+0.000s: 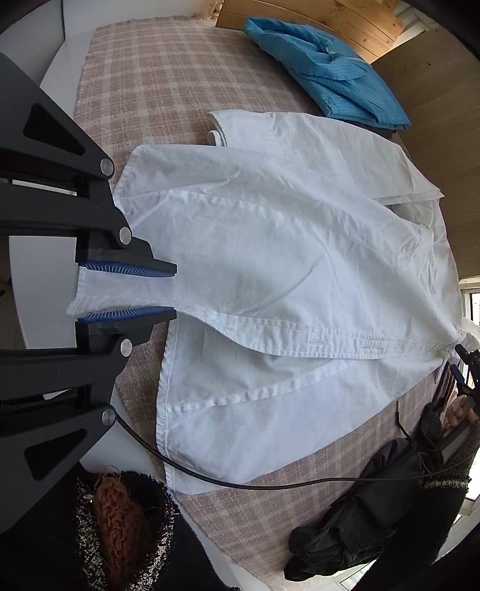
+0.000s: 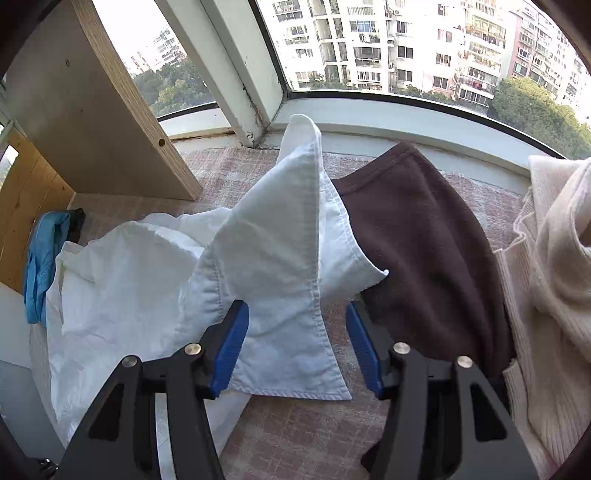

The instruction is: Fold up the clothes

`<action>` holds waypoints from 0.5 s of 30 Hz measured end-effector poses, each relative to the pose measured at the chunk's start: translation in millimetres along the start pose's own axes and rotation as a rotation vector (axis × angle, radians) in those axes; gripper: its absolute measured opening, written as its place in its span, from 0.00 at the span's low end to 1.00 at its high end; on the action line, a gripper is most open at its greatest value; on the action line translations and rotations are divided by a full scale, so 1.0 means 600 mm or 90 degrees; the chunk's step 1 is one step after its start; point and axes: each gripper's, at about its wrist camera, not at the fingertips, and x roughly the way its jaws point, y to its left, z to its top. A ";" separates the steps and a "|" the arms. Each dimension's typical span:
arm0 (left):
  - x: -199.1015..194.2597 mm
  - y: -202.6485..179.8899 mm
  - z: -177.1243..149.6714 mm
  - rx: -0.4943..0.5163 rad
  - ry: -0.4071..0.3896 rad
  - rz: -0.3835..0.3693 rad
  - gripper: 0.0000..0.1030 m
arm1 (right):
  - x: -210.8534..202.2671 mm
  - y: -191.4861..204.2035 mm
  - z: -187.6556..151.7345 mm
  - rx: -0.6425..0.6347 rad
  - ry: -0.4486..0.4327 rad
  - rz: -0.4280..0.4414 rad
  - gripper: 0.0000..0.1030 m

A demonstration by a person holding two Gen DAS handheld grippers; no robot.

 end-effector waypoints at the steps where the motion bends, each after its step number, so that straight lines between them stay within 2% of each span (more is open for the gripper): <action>1: -0.002 0.003 -0.006 -0.003 -0.001 -0.002 0.20 | -0.001 0.000 -0.002 0.003 -0.001 0.015 0.22; 2: -0.003 0.005 -0.011 -0.006 0.000 -0.005 0.20 | -0.001 -0.001 -0.003 0.007 -0.003 0.031 0.01; 6: 0.022 -0.020 -0.009 0.011 0.015 -0.018 0.21 | -0.014 0.005 -0.006 -0.001 -0.002 0.047 0.02; 10: 0.038 -0.046 -0.006 0.036 0.020 -0.039 0.37 | -0.036 0.013 0.006 -0.004 -0.020 0.044 0.02; 14: 0.066 -0.052 -0.011 0.054 0.036 -0.023 0.38 | -0.055 0.013 0.021 0.004 -0.036 0.045 0.02; 15: 0.065 -0.044 -0.009 0.043 0.036 -0.035 0.35 | -0.057 0.014 0.024 0.002 -0.035 0.042 0.02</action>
